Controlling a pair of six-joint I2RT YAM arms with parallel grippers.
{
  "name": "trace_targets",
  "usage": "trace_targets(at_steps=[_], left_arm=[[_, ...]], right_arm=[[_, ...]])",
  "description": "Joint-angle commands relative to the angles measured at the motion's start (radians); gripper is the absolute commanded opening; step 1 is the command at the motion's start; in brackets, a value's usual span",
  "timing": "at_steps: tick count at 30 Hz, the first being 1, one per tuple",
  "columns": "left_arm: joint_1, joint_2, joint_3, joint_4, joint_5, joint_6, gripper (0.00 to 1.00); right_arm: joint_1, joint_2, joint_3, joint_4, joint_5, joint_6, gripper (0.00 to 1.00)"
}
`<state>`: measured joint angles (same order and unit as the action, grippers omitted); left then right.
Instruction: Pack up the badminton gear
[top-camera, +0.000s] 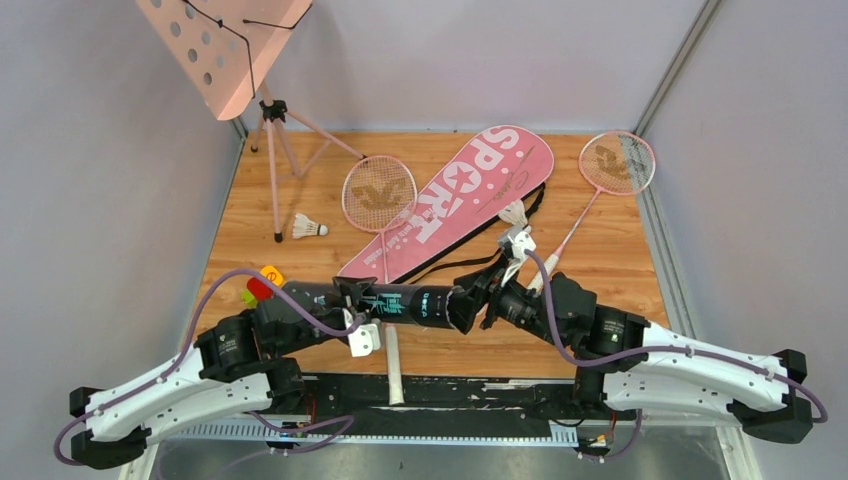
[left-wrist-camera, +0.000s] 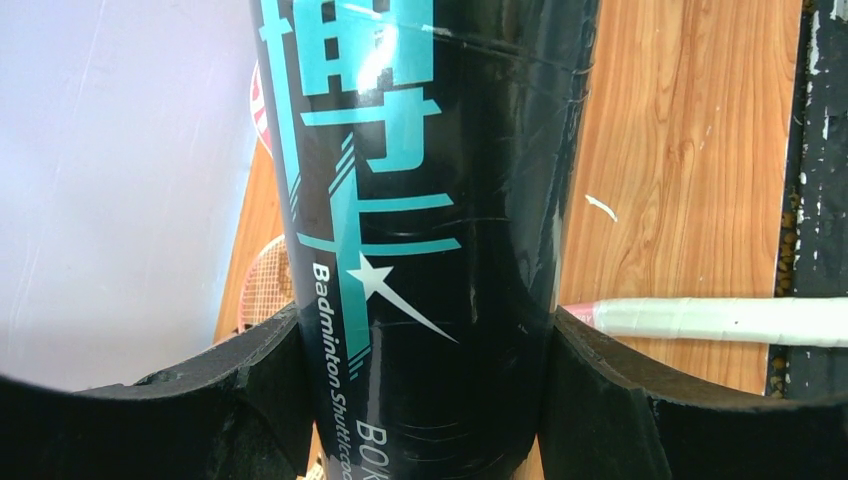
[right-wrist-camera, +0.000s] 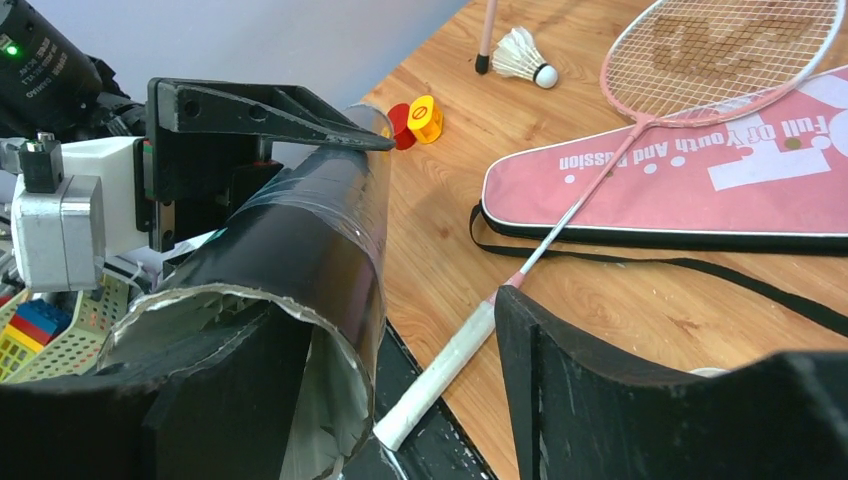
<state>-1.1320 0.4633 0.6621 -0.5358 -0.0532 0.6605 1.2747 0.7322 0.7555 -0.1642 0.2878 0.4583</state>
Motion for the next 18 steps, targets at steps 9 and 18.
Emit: trace_targets(at_steps=[9, 18], left_arm=[[0.0, -0.034, -0.003, 0.091, 0.018, 0.026, 0.47], [0.0, -0.041, -0.005, 0.097, -0.01, 0.017, 0.47]], right_arm=[[-0.079, 0.097, 0.06, 0.031, -0.205, -0.033, 0.69], [-0.1, 0.138, 0.067, 0.043, -0.249, -0.018, 0.78]])
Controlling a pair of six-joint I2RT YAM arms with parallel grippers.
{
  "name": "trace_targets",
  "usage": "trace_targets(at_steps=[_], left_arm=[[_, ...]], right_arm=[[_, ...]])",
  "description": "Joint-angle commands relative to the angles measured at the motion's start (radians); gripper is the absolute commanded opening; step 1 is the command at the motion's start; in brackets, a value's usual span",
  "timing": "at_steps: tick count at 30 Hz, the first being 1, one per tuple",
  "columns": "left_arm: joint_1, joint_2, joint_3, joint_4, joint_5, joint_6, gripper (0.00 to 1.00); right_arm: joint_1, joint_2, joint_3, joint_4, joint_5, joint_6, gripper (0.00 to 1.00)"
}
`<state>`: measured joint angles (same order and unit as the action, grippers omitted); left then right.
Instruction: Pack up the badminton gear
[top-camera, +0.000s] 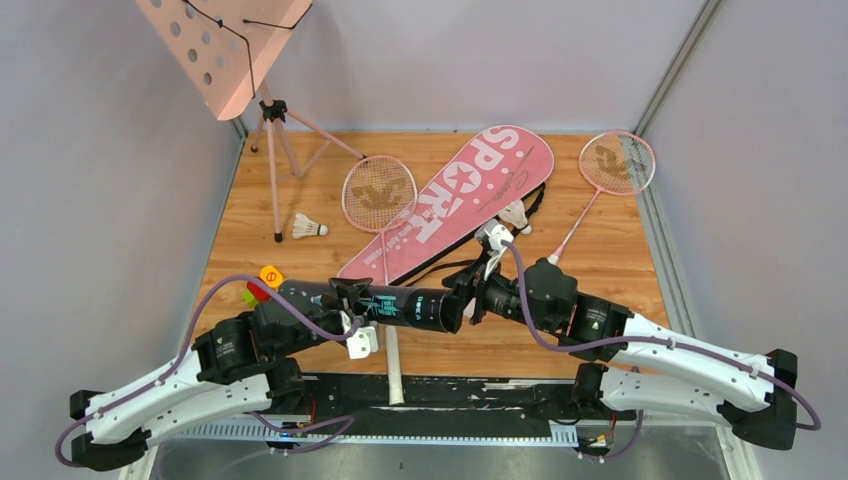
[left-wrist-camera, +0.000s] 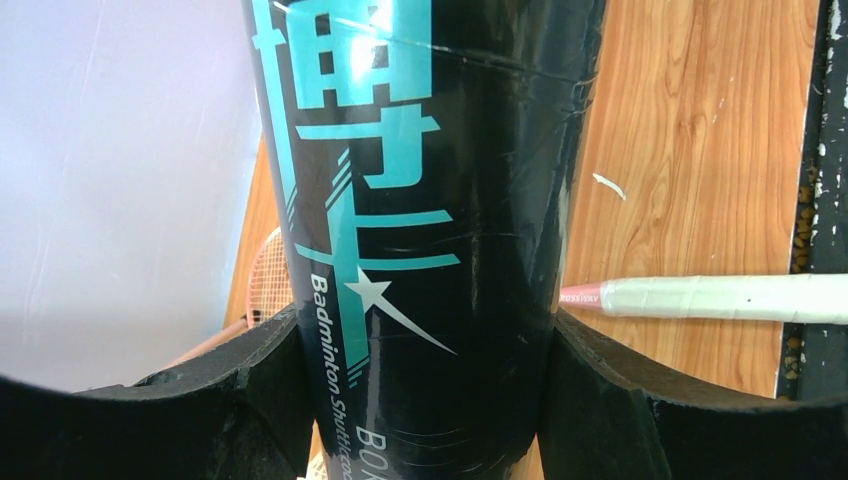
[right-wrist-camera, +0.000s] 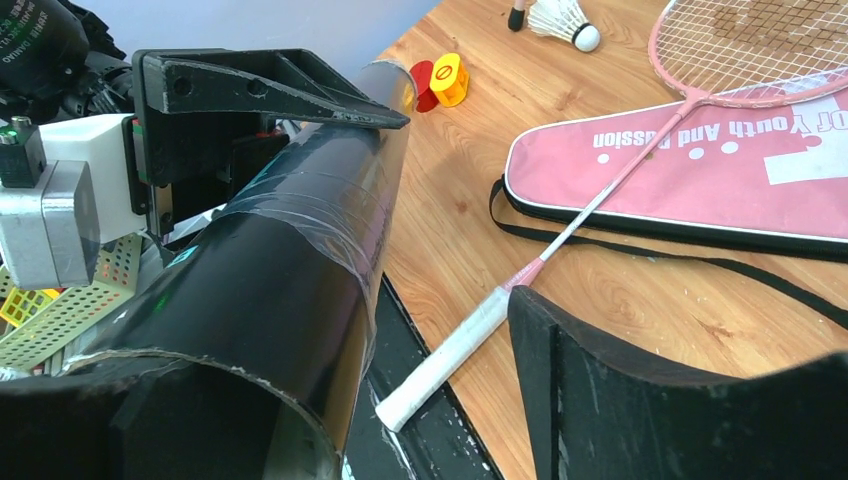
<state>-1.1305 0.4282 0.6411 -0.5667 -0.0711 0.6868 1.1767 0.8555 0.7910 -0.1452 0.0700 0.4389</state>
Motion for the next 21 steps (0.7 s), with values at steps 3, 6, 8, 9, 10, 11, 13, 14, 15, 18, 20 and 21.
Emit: trace_targets(at_steps=[3, 6, 8, 9, 10, 11, 13, 14, 15, 18, 20, 21], left_arm=[[-0.002, 0.004, 0.018, 0.129, -0.045, -0.018, 0.47], [-0.002, 0.013, 0.023, 0.14, -0.129, -0.03, 0.47], [-0.003, 0.017, 0.025, 0.14, -0.195, -0.033, 0.47], [-0.002, 0.017, 0.024, 0.139, -0.235, -0.033, 0.47], [-0.002, 0.017, 0.023, 0.138, -0.257, -0.032, 0.47], [-0.003, 0.017, 0.02, 0.137, -0.295, -0.03, 0.47], [-0.002, 0.018, 0.02, 0.141, -0.338, -0.028, 0.47], [-0.002, 0.018, 0.02, 0.143, -0.347, -0.028, 0.47], [-0.002, 0.017, 0.022, 0.142, -0.358, -0.029, 0.47], [-0.002, 0.015, 0.02, 0.14, -0.373, -0.032, 0.47], [-0.002, 0.014, 0.019, 0.14, -0.389, -0.028, 0.47], [-0.002, 0.014, 0.018, 0.139, -0.402, -0.027, 0.47]], right_arm=[[-0.002, -0.012, 0.03, 0.019, -0.037, 0.015, 0.81], [-0.002, -0.064, 0.033, -0.019, -0.029, 0.032, 0.84], [-0.002, -0.114, 0.025, -0.042, -0.005, 0.04, 0.87], [-0.002, -0.138, 0.018, -0.047, 0.013, 0.044, 0.87], [-0.002, -0.155, 0.013, -0.05, 0.034, 0.048, 0.88], [-0.002, -0.168, 0.011, -0.057, 0.052, 0.052, 0.88], [-0.001, -0.179, 0.013, -0.065, 0.078, 0.052, 0.88], [-0.001, -0.179, 0.014, -0.065, 0.095, 0.048, 0.88], [-0.002, -0.176, 0.015, -0.065, 0.115, 0.043, 0.88], [-0.003, -0.165, 0.017, -0.067, 0.233, 0.034, 0.88], [-0.008, -0.146, 0.022, -0.068, 0.359, 0.027, 0.87], [-0.017, -0.135, 0.025, -0.069, 0.414, 0.022, 0.85]])
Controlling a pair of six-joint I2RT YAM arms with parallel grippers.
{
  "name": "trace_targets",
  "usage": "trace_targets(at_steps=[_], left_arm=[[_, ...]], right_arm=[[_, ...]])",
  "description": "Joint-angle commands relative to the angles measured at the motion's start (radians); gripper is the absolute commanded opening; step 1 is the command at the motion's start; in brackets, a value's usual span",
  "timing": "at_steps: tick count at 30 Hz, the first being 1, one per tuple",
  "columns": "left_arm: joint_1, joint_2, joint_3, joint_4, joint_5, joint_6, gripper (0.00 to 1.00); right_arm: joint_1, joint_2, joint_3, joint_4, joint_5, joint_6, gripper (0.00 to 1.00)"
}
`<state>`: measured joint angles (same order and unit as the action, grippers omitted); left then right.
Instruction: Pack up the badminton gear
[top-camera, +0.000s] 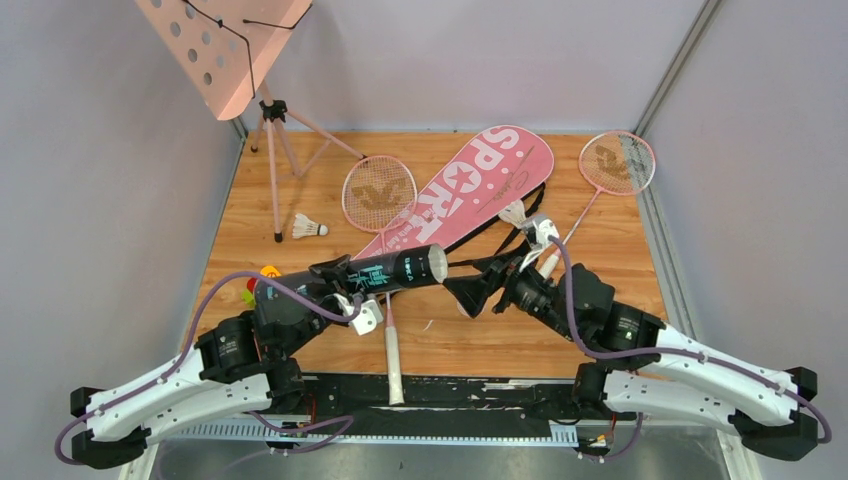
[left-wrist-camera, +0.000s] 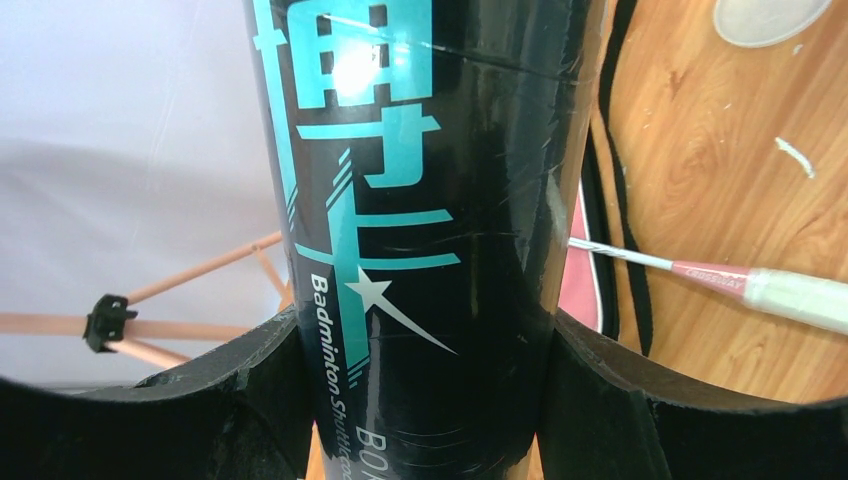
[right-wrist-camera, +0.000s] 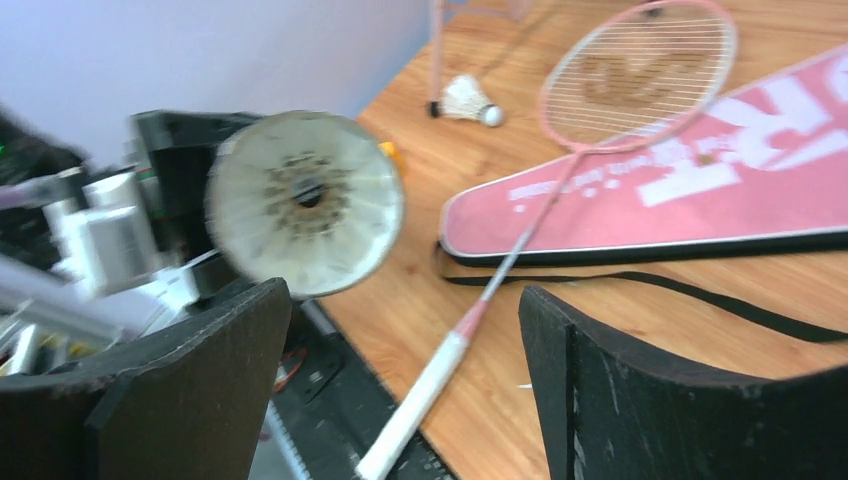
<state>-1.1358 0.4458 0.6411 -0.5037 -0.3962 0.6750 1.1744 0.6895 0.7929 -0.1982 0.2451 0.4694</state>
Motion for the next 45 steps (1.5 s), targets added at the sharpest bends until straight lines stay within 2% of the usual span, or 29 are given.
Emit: trace_targets(at_steps=[1, 4, 8, 15, 19, 23, 31, 35, 41, 43, 45], left_arm=[[0.003, -0.003, 0.016, 0.075, -0.084, -0.012, 0.47], [0.004, -0.001, 0.013, 0.075, -0.136, -0.007, 0.47], [0.004, -0.003, 0.014, 0.078, -0.201, -0.004, 0.47], [0.004, -0.038, 0.009, 0.09, -0.252, 0.002, 0.47], [0.004, -0.048, 0.005, 0.092, -0.25, 0.011, 0.47], [0.004, -0.05, 0.005, 0.089, -0.244, 0.011, 0.47], [0.004, -0.053, 0.007, 0.085, -0.225, 0.007, 0.47], [0.003, -0.052, 0.006, 0.085, -0.218, 0.009, 0.47], [0.004, -0.051, 0.005, 0.085, -0.214, 0.01, 0.47], [0.004, -0.049, 0.006, 0.085, -0.211, 0.011, 0.47], [0.003, -0.047, 0.005, 0.084, -0.211, 0.011, 0.47]], right_arm=[[-0.029, 0.047, 0.028, -0.018, 0.284, -0.009, 0.84], [-0.122, 0.084, 0.034, -0.018, 0.338, 0.01, 0.76], [-0.341, 0.195, 0.029, -0.018, 0.319, 0.064, 0.65], [-0.636, 0.549, 0.124, -0.042, 0.267, 0.182, 0.57], [-0.735, 0.745, 0.251, -0.107, 0.245, 0.309, 0.54], [-0.777, 0.892, 0.39, -0.17, 0.205, 0.398, 0.52], [-0.81, 1.115, 0.606, -0.35, 0.259, 0.495, 0.52], [-0.815, 1.178, 0.668, -0.426, 0.274, 0.52, 0.51], [-0.816, 1.198, 0.67, -0.458, 0.29, 0.527, 0.49], [-0.816, 1.197, 0.667, -0.463, 0.296, 0.527, 0.42], [-0.816, 1.186, 0.66, -0.465, 0.301, 0.523, 0.3]])
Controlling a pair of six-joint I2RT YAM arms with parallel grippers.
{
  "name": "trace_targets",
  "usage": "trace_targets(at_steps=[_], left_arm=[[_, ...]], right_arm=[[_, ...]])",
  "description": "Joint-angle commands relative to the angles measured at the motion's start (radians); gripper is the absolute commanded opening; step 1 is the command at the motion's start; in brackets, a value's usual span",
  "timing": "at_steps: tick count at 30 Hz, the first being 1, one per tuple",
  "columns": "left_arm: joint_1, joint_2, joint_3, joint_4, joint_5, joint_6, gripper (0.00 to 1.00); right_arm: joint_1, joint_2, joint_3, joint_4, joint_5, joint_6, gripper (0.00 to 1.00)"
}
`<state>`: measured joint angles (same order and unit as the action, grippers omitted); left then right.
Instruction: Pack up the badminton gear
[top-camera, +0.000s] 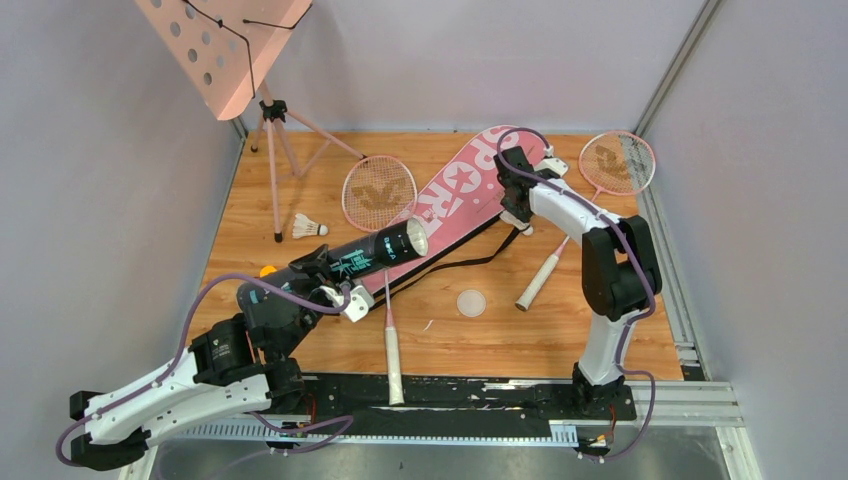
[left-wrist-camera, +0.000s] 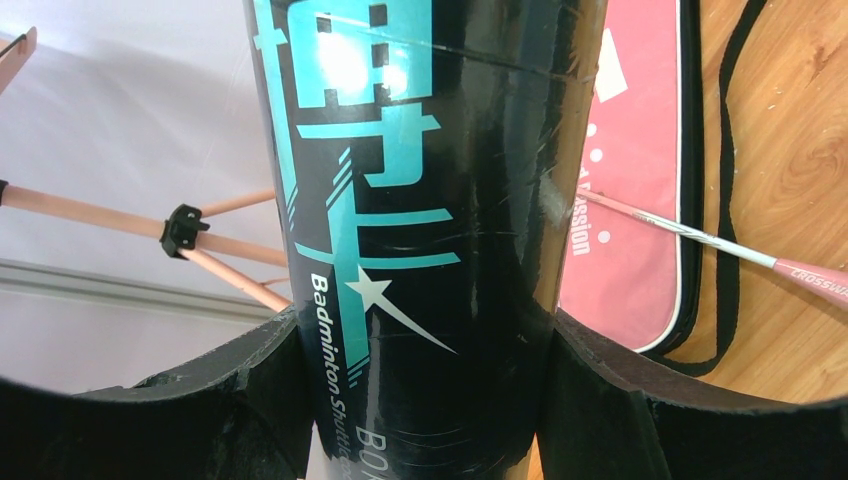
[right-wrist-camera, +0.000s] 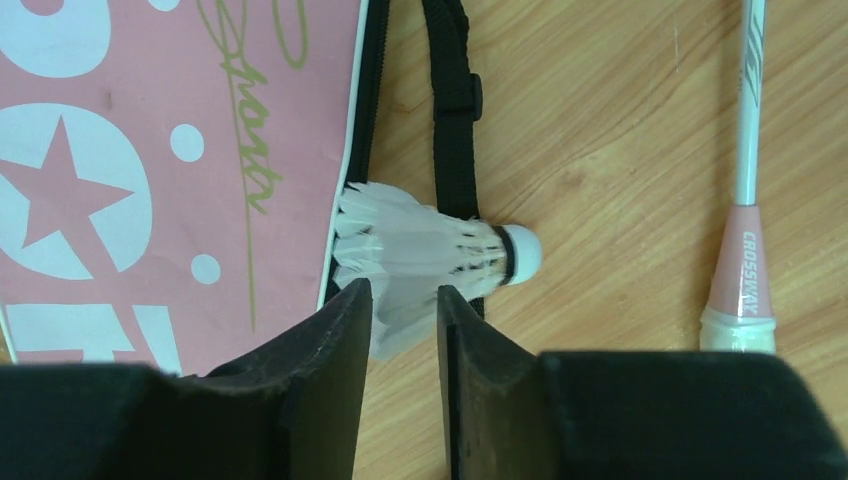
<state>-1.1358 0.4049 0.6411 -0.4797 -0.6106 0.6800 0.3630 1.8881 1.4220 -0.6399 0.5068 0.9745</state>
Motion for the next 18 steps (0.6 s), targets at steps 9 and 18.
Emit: trace_targets(at_steps=[9, 18], left_arm=[[0.003, 0.001, 0.0, 0.062, 0.009, 0.009, 0.47], [0.004, 0.026, 0.002, 0.048, 0.049, 0.0, 0.47]], right_arm=[[-0.004, -0.193, -0.05, -0.003, 0.022, -0.053, 0.0], [0.004, -0.53, -0.297, 0.219, -0.226, -0.25, 0.0]])
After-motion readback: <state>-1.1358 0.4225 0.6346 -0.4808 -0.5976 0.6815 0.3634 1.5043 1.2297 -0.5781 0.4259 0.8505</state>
